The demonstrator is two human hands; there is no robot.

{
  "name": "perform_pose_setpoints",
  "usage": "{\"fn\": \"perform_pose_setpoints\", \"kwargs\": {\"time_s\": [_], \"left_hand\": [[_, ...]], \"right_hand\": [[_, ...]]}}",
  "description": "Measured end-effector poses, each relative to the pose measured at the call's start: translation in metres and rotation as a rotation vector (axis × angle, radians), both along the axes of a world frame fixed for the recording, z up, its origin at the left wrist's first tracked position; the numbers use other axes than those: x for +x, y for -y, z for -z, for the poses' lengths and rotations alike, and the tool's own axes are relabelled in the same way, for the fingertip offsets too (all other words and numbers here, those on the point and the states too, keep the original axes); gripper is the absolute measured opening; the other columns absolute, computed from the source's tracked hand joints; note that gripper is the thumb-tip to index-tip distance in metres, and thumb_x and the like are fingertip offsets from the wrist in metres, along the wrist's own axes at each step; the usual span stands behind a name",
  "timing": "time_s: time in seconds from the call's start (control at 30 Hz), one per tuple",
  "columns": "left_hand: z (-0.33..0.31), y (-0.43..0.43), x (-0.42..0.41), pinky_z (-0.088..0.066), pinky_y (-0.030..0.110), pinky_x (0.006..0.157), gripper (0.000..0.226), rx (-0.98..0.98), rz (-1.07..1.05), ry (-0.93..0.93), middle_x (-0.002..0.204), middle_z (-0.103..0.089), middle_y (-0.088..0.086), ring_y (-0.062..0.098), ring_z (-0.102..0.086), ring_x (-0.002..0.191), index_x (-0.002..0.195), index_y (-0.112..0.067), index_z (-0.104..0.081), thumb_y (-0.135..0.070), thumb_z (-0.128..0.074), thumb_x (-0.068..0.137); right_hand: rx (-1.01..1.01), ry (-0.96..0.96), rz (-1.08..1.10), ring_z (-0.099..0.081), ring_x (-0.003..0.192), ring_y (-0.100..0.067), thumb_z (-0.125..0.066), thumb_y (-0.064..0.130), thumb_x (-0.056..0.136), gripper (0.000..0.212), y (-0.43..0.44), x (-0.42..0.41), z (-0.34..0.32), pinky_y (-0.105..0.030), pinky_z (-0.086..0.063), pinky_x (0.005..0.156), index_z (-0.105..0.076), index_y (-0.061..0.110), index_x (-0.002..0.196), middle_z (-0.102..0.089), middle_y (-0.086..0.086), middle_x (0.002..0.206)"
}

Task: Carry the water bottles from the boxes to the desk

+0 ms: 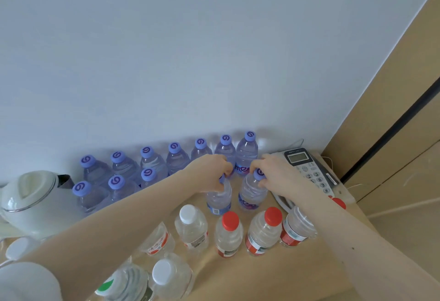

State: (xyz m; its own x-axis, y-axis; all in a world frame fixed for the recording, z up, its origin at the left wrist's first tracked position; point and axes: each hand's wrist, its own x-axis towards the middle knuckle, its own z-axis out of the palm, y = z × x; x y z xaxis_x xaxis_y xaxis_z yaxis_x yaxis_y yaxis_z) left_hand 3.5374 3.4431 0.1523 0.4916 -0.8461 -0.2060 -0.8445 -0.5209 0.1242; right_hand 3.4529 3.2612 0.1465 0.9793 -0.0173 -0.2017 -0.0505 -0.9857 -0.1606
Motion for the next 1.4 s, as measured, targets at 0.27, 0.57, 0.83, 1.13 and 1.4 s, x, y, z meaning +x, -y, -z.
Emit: {"fn": "perform_pose_setpoints", "kwargs": {"time_s": [0.27, 0.57, 0.83, 1.13, 1.4], "left_hand": [[-0.006, -0.044, 0.026, -0.032, 0.027, 0.060, 0.018, 0.023, -0.125, 0.027, 0.088, -0.044, 0.000, 0.022, -0.045, 0.074, 0.098, -0.006, -0.061, -0.016, -0.055, 0.083], [0.003, -0.074, 0.047, -0.042, 0.032, 0.066, 0.019, 0.023, -0.170, 0.011, 0.103, -0.059, 0.005, 0.024, -0.054, 0.078, 0.098, -0.010, -0.064, -0.016, -0.056, 0.081], [0.001, -0.075, 0.057, -0.039, 0.030, 0.070, 0.025, 0.101, -0.079, 0.016, 0.109, -0.055, 0.004, 0.026, -0.058, 0.094, 0.108, -0.012, -0.063, -0.011, -0.057, 0.084], [0.016, -0.085, 0.056, -0.043, 0.037, 0.085, 0.025, 0.135, 0.132, 0.019, 0.114, -0.051, 0.004, 0.023, -0.043, 0.096, 0.106, -0.010, -0.056, 0.005, -0.049, 0.087], [0.012, -0.089, 0.056, -0.039, 0.029, 0.077, 0.043, 0.005, -0.148, -0.091, 0.114, -0.055, 0.003, 0.023, -0.054, 0.102, 0.123, -0.016, -0.056, -0.036, -0.065, 0.086]], "right_hand": [[0.010, 0.007, -0.064, -0.051, 0.087, -0.023, -0.053, 0.009, 0.089, 0.028, -0.037, 0.038, -0.006, -0.026, -0.031, 0.056, -0.059, 0.018, 0.115, -0.041, 0.001, 0.097], [0.003, -0.025, -0.119, -0.046, 0.081, -0.022, -0.053, 0.008, 0.089, 0.032, -0.067, 0.061, -0.007, -0.028, -0.033, 0.061, -0.059, 0.019, 0.118, -0.039, 0.001, 0.095], [-0.029, -0.040, -0.145, -0.047, 0.081, -0.022, -0.052, 0.006, 0.089, 0.030, -0.080, 0.074, -0.004, -0.025, -0.027, 0.053, -0.058, 0.018, 0.116, -0.049, -0.004, 0.103], [-0.066, -0.061, -0.190, -0.043, 0.079, -0.024, -0.049, 0.006, 0.090, 0.023, -0.094, 0.081, 0.001, -0.032, -0.033, 0.062, -0.054, 0.013, 0.112, -0.044, -0.004, 0.098], [0.048, -0.101, -0.137, -0.047, 0.086, -0.023, -0.058, 0.016, 0.088, 0.030, -0.098, 0.085, 0.000, -0.031, -0.037, 0.069, -0.057, 0.014, 0.118, -0.038, 0.002, 0.088]]}}
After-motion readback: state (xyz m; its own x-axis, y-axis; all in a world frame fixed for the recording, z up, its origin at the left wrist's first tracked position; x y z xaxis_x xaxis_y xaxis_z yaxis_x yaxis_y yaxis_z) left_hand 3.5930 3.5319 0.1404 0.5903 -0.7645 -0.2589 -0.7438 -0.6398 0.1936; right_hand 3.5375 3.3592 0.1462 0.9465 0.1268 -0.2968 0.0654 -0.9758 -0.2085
